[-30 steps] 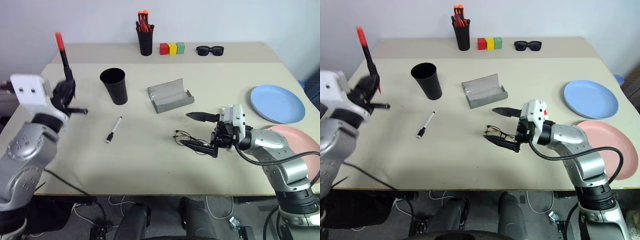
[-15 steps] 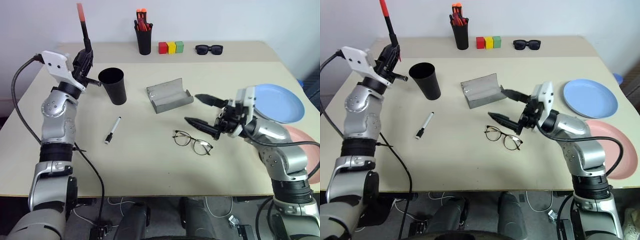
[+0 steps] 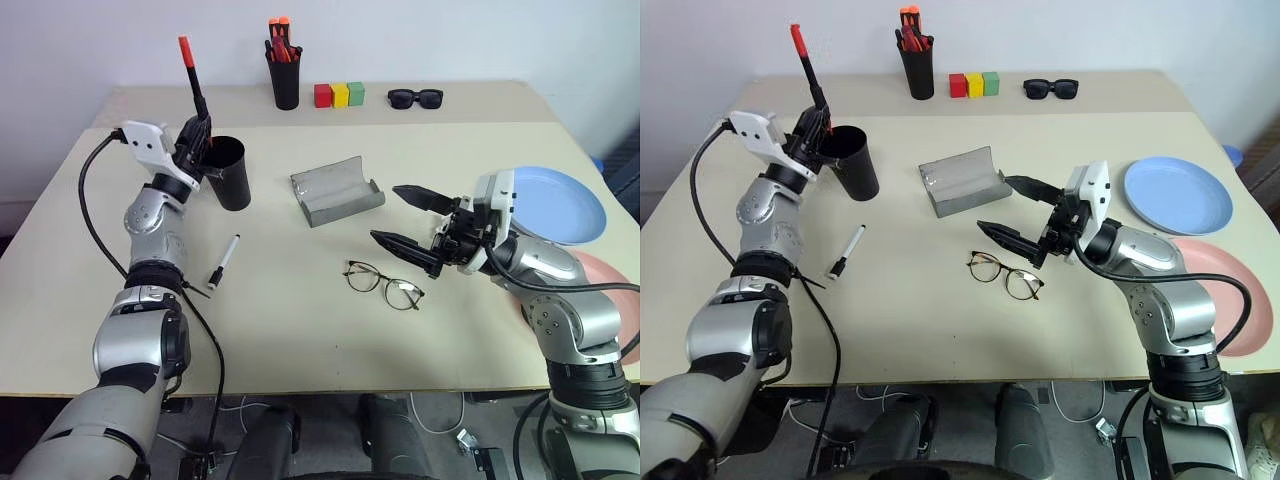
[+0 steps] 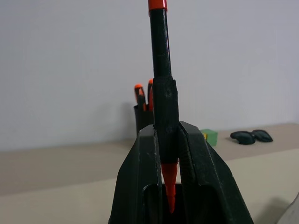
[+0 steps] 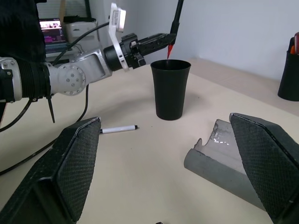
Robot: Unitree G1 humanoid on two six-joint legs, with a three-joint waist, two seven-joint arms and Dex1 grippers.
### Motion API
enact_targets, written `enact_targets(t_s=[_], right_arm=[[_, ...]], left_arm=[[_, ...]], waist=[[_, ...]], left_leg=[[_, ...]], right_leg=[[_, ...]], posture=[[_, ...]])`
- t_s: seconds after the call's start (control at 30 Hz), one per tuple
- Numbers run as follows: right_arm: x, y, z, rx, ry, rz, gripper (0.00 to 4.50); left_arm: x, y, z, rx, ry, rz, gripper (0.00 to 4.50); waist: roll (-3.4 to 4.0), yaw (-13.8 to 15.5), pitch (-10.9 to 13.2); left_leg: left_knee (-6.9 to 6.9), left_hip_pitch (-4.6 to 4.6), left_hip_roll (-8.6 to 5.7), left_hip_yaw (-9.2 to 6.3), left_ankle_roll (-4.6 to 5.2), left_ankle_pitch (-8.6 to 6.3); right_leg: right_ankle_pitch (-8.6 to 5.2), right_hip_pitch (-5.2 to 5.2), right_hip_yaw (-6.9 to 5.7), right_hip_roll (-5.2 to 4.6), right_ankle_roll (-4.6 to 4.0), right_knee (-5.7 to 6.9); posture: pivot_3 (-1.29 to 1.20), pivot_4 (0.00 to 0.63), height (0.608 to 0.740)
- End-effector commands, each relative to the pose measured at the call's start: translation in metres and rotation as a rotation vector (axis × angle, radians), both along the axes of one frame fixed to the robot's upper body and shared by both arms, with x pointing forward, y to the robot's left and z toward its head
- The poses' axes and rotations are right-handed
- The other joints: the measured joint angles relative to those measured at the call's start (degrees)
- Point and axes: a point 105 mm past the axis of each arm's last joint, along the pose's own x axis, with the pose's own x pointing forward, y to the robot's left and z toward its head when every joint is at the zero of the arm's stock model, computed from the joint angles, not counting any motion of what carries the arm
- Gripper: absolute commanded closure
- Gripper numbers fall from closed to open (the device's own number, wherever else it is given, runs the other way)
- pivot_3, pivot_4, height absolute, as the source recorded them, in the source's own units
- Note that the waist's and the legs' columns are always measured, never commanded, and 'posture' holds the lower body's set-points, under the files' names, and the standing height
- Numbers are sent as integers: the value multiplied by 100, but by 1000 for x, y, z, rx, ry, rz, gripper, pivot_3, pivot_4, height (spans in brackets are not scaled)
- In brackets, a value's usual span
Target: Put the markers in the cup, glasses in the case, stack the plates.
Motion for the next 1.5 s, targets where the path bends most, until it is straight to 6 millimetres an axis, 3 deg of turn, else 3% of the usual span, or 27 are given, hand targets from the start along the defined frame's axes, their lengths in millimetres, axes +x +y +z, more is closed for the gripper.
enact_targets(t_s=[0.03,0.2,0.37,0.47,0.6,0.67,0.7,0.83,0.93,1.23,1.33,1.5], right_arm=[[-6,3,10,-1,-51,14,0],[-7,5,9,-7,-48,27,0],[-6,6,8,-8,-49,30,0],[-7,6,8,-10,-50,33,0],[-13,2,3,-34,-36,47,0],[-18,1,-2,-52,-23,64,0],[-18,0,-4,-55,-16,65,0],[-13,-1,-11,-66,-3,64,0],[-13,3,-12,-67,-2,85,0],[-15,8,-15,-73,3,101,0],[-16,6,-16,-75,5,93,0],[-15,6,-17,-73,2,75,0]], left_arm=[[-1,0,17,-12,-59,0,2660],[-2,-2,19,-17,-73,-12,80],[-5,-6,24,-1,-79,-50,24],[-15,-15,38,15,-64,-143,24],[-63,-31,80,160,9,-292,24],[-85,-29,83,158,180,-343,24],[-94,-28,77,175,268,-354,24],[-128,-7,-3,347,747,-248,24],[-134,-1,-31,327,853,-163,24],[-140,-11,-77,364,993,-47,24],[-141,-4,-84,391,1035,15,24],[-137,-9,-94,321,1071,-7,24]], waist=[[0,4,0],[0,-2,0],[0,-1,0],[0,-10,0],[-1,-138,1],[-1,-150,1],[1,-166,1],[41,-262,-8],[12,-220,13],[-11,-98,16],[-11,-104,16],[-10,-96,15]], left_leg=[[1,0,0,0,0,0],[2,0,0,0,0,0],[2,1,0,0,0,0],[2,0,0,-1,0,0],[-2,-6,2,-4,2,-3],[-1,-32,6,-4,2,-3],[4,-57,7,-4,1,-2],[0,-39,2,12,2,-4],[-2,21,7,16,1,-2],[6,23,37,14,-19,8],[2,19,36,17,-19,7],[2,20,36,20,-19,7]], right_leg=[[0,0,0,0,0,0],[0,0,1,0,0,1],[0,0,1,0,0,2],[0,0,2,0,0,2],[1,-11,10,0,1,13],[0,-44,14,3,0,24],[1,-74,17,5,0,36],[-4,-75,40,5,1,64],[-24,-21,42,10,18,73],[-6,-12,32,32,-13,64],[-6,-17,35,32,-13,60],[-6,-16,35,32,-13,59]], posture=[[0,150,740],[0,150,740],[0,150,740],[0,150,740],[0,150,740],[0,150,740],[0,150,740],[0,150,740],[0,150,740],[0,150,740],[0,150,740],[0,150,740]])
